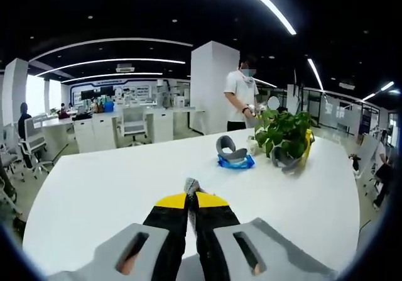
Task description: Fold the towel on the table until its edges align and the towel forms a compact rectangular stack.
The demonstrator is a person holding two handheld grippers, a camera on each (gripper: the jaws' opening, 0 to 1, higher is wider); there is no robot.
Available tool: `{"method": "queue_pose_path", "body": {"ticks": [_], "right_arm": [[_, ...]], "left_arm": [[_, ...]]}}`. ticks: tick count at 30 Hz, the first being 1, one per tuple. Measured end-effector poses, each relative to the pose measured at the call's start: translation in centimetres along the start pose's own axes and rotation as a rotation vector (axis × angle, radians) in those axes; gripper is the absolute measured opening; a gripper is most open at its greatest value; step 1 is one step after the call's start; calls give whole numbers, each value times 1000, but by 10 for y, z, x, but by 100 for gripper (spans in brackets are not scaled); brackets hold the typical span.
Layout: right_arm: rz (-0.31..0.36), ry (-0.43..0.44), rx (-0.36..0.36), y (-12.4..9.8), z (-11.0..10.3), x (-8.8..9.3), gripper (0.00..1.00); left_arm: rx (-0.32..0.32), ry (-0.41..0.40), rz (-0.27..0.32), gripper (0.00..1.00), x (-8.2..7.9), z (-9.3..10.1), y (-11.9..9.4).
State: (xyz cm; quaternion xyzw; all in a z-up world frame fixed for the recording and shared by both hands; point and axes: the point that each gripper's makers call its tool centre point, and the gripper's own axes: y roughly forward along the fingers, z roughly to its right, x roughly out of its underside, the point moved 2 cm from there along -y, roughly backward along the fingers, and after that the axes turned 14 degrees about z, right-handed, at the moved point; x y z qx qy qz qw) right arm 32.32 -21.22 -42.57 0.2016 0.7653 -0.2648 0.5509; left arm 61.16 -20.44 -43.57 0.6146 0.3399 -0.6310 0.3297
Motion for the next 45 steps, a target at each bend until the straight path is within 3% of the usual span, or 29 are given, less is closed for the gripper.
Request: {"method": "queue_pose_path", "body": {"ticks": [11,16,32,45], "right_arm": [[-68,11,-50,23,-5,24,1],[-103,5,-66,36,-4,36,1],[-212,21,-171,82,-11,98,1],[-263,67,-189,105,-6,128,1]], "left_arm": [[-34,-27,-27,3,37,-26,-20],[-38,-29,-46,3,52,-25,-23],[-100,-98,-147,4,125,-69,-43],[-118,-143,-184,6,156,-70,-56]]}}
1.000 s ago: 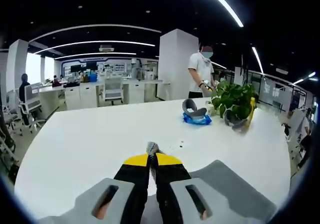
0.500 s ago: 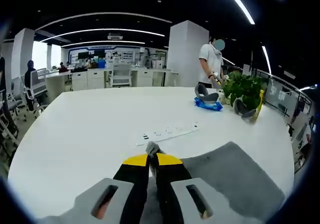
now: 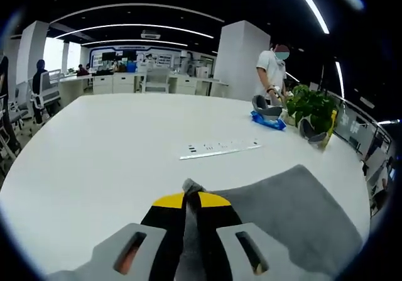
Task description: Fold the towel on the table until its edges align and the towel forms a compact rectangular stack.
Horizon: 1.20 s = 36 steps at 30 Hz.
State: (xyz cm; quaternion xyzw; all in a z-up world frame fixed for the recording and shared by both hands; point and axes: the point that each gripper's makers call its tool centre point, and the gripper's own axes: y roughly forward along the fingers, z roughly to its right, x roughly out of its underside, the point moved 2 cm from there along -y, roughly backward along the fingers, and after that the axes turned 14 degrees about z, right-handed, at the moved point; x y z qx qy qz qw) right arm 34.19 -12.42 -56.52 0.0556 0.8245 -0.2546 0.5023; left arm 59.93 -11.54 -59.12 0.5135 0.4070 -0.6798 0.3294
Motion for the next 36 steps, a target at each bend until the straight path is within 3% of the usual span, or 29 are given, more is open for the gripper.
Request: {"method": "queue_pose_path", "body": {"ticks": [14,17,22,27,31,36], "right_arm": [[5,-15,-2,8,9,7,3],[41,-40,-25,7,5,3,5],[67,-67,-60,4,-5,-2,11],[72,-84,-65,-4,-1,-2,13],[84,-103,-33,-18,13,-8,12],[87,-174,66,-48,58,-22,5]], "left_arm": [[-41,-21,-25,6,17,-11,-20],[-51,-23,-30,6,18,-12,-25],[-70,-36,-26,6,14,-13,-36],[-88,-50,3,6,1,-6,-51],[-77,-7,-3,7,-1,7,-70],[-62,32,-29,7,7,25,-101]]}}
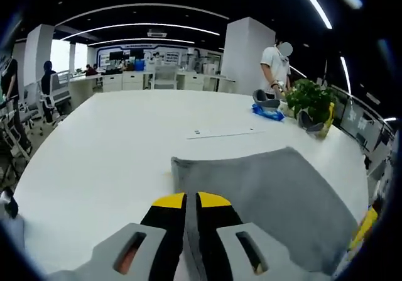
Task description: Fold the towel on the table until its edges align and the towel forms a compact rectangular stack.
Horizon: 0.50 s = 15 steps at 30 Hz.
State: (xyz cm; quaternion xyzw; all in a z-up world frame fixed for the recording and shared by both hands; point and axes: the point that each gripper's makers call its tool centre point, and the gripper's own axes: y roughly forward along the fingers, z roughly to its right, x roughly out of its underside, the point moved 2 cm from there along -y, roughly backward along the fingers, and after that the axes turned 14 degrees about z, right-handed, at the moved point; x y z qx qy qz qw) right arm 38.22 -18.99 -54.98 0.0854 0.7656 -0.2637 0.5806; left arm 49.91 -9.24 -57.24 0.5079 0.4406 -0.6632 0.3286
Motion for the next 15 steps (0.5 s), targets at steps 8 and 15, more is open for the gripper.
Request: {"method": "queue_pose_path", "body": {"ticks": [8,15], "right_arm": [[-13,-38,209,-51,93,-6,0],[-78,-35,327,-77,159,6,0]], "left_arm": [[-109,-139,18,6,25,28,-64],[-155,-177,-70,6,74,48,-93]]}}
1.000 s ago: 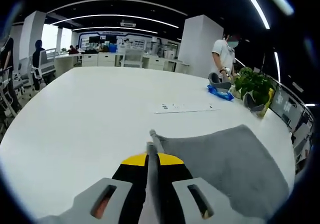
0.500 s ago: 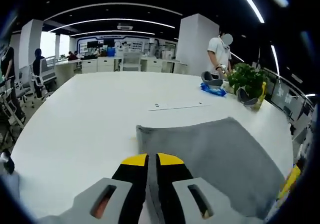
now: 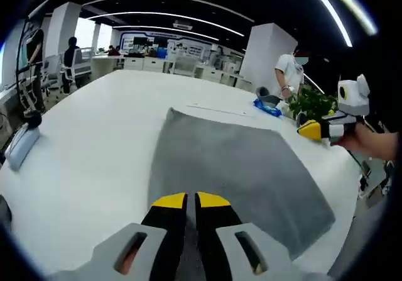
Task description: Fold the towel on the table until its edges align and the towel forms a compact rectangular stack.
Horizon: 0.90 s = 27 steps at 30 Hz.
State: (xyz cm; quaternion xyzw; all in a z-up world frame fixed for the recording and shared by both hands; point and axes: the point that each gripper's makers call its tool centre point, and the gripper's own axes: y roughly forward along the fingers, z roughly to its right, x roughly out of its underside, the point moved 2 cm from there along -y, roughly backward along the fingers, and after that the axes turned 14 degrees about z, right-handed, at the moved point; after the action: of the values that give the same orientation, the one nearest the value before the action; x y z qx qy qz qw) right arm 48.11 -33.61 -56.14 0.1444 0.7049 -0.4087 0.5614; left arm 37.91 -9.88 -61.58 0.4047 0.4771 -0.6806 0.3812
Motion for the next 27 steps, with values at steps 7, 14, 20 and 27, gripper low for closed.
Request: {"method": "queue_pose_path", "body": {"ticks": [7,14,20,27], "right_arm": [[-162,-28,56,10,52,36,0],[-248,-93,64,28,75,52,0],[-333,-137,40,36,80,70,0],[-333,-80,46,34,83,68,0]], "left_arm": [[-29,-4,-26,5,23,6,-16],[-87,40,-49,5,32,1,-23],[-99,41,-48,5,36,3,-28],[-109,-14,-101,1,38,2,-27]]}}
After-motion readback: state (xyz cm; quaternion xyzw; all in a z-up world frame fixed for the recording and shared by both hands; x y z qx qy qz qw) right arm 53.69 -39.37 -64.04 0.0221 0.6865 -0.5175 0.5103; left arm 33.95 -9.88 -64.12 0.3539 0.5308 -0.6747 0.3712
